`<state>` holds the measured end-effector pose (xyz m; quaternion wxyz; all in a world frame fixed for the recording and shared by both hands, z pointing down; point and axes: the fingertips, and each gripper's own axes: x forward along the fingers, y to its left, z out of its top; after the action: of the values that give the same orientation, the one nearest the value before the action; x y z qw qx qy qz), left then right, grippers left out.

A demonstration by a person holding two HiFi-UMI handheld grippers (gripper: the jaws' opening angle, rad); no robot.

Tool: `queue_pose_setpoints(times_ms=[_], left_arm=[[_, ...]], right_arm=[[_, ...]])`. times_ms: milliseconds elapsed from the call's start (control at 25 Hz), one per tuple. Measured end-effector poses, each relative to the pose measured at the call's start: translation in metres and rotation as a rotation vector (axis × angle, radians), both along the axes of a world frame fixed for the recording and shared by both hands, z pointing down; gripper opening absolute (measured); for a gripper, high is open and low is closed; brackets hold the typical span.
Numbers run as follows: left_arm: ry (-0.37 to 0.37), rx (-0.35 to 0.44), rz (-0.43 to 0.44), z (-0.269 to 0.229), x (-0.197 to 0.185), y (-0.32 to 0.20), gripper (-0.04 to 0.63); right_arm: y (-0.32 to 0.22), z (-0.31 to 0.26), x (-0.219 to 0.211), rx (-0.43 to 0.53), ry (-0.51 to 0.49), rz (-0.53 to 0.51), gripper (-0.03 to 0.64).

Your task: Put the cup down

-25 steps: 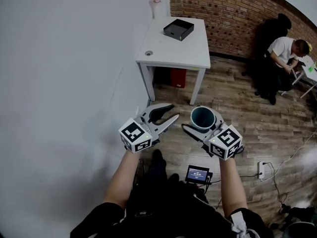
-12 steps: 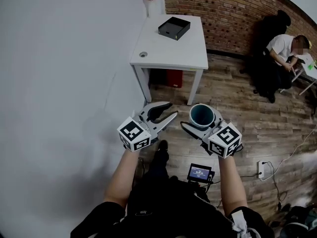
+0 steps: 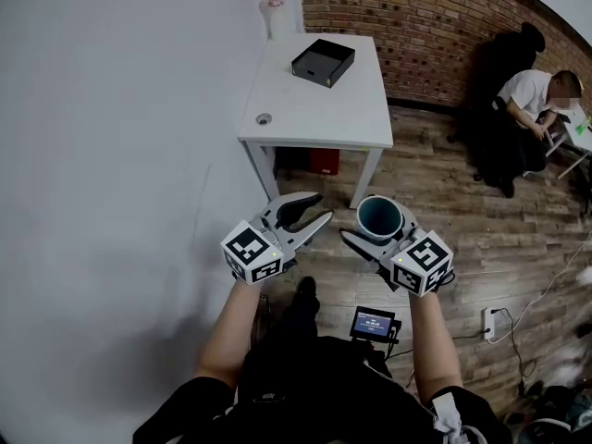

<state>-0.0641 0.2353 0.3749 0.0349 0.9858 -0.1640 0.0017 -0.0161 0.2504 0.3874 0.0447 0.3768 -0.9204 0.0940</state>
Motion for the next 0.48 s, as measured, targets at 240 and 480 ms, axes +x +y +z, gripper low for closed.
queue_pose_setpoints(times_ms=[240, 480], left_arm=[[0.007, -0.008, 0.019, -0.003, -0.008, -0.062, 0.14], [0.026, -0.02, 0.054, -0.005, -0.011, -0.12, 0.14]], right_arm=[[-0.06, -0.005, -0.005, -0.006, -0.006, 0.041, 0.403], [-0.118, -0.01, -0.013, -0.007, 0.003, 0.073, 0.403]])
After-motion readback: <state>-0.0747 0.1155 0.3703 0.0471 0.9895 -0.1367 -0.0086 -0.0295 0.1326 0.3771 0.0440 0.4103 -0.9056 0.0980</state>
